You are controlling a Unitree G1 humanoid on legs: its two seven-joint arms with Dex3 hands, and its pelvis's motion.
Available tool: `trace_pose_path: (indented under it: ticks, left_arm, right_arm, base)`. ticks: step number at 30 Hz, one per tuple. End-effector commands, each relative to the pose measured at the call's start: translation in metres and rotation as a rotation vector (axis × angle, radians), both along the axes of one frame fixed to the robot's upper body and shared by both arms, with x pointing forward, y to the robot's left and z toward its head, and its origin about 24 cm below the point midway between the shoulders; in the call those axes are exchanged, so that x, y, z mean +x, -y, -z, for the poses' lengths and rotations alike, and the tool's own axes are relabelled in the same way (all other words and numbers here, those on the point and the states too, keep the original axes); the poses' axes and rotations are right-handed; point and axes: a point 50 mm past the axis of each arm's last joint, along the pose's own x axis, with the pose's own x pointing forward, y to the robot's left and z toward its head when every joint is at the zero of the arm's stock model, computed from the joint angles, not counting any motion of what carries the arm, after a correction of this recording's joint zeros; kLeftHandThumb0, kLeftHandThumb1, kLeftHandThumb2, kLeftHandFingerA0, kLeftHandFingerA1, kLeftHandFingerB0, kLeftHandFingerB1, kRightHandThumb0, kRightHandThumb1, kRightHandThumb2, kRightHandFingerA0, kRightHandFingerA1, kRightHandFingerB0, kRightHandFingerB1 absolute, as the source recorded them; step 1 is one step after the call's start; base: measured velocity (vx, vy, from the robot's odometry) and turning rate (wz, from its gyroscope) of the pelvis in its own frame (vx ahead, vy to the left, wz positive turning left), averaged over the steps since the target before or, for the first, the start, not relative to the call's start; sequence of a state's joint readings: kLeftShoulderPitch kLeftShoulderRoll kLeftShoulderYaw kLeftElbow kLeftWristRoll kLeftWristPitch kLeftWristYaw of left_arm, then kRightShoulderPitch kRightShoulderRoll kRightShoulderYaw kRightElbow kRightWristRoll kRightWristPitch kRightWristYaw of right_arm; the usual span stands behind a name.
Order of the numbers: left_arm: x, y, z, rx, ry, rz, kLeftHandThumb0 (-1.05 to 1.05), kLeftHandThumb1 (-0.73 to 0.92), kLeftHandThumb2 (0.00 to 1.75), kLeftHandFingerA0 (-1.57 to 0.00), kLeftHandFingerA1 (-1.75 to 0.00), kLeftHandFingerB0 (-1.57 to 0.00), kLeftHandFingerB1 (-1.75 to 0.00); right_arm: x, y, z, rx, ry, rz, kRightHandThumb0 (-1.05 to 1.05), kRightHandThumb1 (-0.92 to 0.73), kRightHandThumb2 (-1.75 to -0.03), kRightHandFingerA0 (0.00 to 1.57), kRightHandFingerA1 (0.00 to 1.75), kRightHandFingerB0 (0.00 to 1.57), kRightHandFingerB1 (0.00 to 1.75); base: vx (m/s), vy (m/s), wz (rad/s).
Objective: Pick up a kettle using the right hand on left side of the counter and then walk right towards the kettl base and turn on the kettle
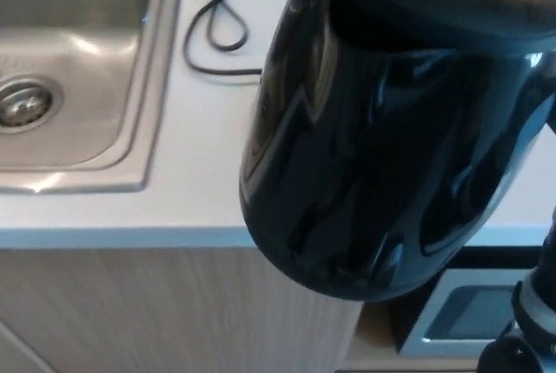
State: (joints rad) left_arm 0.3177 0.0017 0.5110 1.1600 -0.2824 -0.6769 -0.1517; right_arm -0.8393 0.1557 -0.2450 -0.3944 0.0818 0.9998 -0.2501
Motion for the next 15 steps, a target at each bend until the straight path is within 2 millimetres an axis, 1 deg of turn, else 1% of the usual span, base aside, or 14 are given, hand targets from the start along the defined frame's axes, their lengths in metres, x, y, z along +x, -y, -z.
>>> trace_pose_path:
  ticks: [1, 3, 4, 5, 6, 8, 9, 10, 11, 12, 13, 15]
  left_arm:
    - [0.004, -0.008, -0.007, 0.054, 0.048, 0.014, -0.02, 0.52, 1.02, -0.97, -0.85, -0.98, -0.72]
    - [0.007, -0.008, -0.007, 0.054, 0.052, 0.016, -0.02, 0.52, 1.02, -0.97, -0.85, -0.98, -0.72]
    - [0.007, -0.008, -0.007, 0.051, 0.053, 0.011, 0.02, 0.49, 1.06, -0.98, -0.87, -0.96, -0.74]
    - [0.008, -0.008, -0.007, 0.049, 0.053, 0.009, 0.02, 0.49, 1.06, -0.98, -0.87, -0.96, -0.74]
    - [0.008, -0.008, -0.006, 0.048, 0.051, 0.009, 0.00, 0.49, 1.09, -0.94, -0.94, -0.88, -0.87]
    - [0.008, -0.008, -0.006, 0.048, 0.050, 0.008, 0.00, 0.49, 1.09, -0.94, -0.94, -0.88, -0.87]
    - [0.009, -0.008, -0.006, 0.045, 0.054, 0.009, 0.00, 0.49, 1.06, -0.97, -0.87, -0.95, -0.72]
    - [0.009, -0.008, -0.006, 0.044, 0.056, 0.009, 0.00, 0.49, 1.06, -0.97, -0.87, -0.95, -0.72]
    - [0.010, -0.008, -0.006, 0.046, 0.053, 0.009, -0.03, 0.51, 1.03, -0.97, -0.86, -0.94, -0.72]
    - [0.010, -0.008, -0.006, 0.050, 0.049, 0.009, -0.03, 0.51, 1.03, -0.97, -0.86, -0.94, -0.72]
    - [0.010, -0.008, -0.006, 0.050, 0.050, 0.008, -0.06, 0.53, 0.98, -0.97, -0.86, -0.93, -0.74]
    - [0.011, -0.008, -0.006, 0.050, 0.050, 0.008, -0.06, 0.53, 0.98, -0.97, -0.86, -0.93, -0.74]
  right_arm:
    - [0.000, -0.009, -0.010, 0.025, 0.055, -0.016, -0.14, -0.42, -1.39, 1.07, 1.75, 0.89, 1.61]
    - [0.000, -0.008, -0.011, 0.026, 0.059, -0.013, -0.14, -0.42, -1.39, 1.07, 1.75, 0.89, 1.61]
    - [0.000, -0.011, -0.010, 0.026, 0.054, -0.021, -0.17, -0.45, -1.33, 1.06, 1.75, 0.85, 1.63]
    - [0.000, -0.012, -0.010, 0.026, 0.052, -0.025, -0.17, -0.45, -1.33, 1.06, 1.75, 0.85, 1.63]
    - [0.000, -0.013, -0.010, 0.026, 0.049, -0.025, -0.17, -0.46, -1.33, 1.05, 1.75, 0.85, 1.63]
    - [0.000, -0.013, -0.010, 0.026, 0.047, -0.024, -0.17, -0.46, -1.33, 1.05, 1.75, 0.85, 1.63]
    - [0.001, -0.015, -0.010, 0.024, 0.045, -0.017, -0.15, -0.51, -1.29, 1.06, 1.75, 0.90, 1.60]
    - [0.001, -0.016, -0.011, 0.023, 0.044, -0.013, -0.15, -0.51, -1.29, 1.06, 1.75, 0.90, 1.60]
    - [0.001, -0.017, -0.011, 0.020, 0.044, -0.013, -0.15, -0.50, -1.29, 1.06, 1.75, 0.86, 1.62]
    - [0.001, -0.017, -0.012, 0.017, 0.045, -0.012, -0.15, -0.50, -1.29, 1.06, 1.75, 0.86, 1.62]
    - [0.002, -0.019, -0.014, 0.014, 0.054, -0.017, -0.16, -0.50, -1.33, 1.06, 1.75, 0.86, 1.63]
    - [0.002, -0.019, -0.014, 0.014, 0.055, -0.017, -0.16, -0.50, -1.33, 1.06, 1.75, 0.86, 1.63]
  base:
    - [-0.01, 0.222, -0.20]
    - [0.00, 0.229, 0.14]
    - [0.00, 0.187, -0.02]
    - [0.00, 0.199, 0.18]
    - [0.08, 0.182, 0.11]
    - [0.05, 0.127, 0.11]
    - [0.00, 0.000, 0.00]
    - [0.00, 0.000, 0.00]
    - [0.00, 0.000, 0.00]
    - [0.00, 0.000, 0.00]
    - [-0.02, -0.016, 0.09]
    - [0.01, -0.060, 0.09]
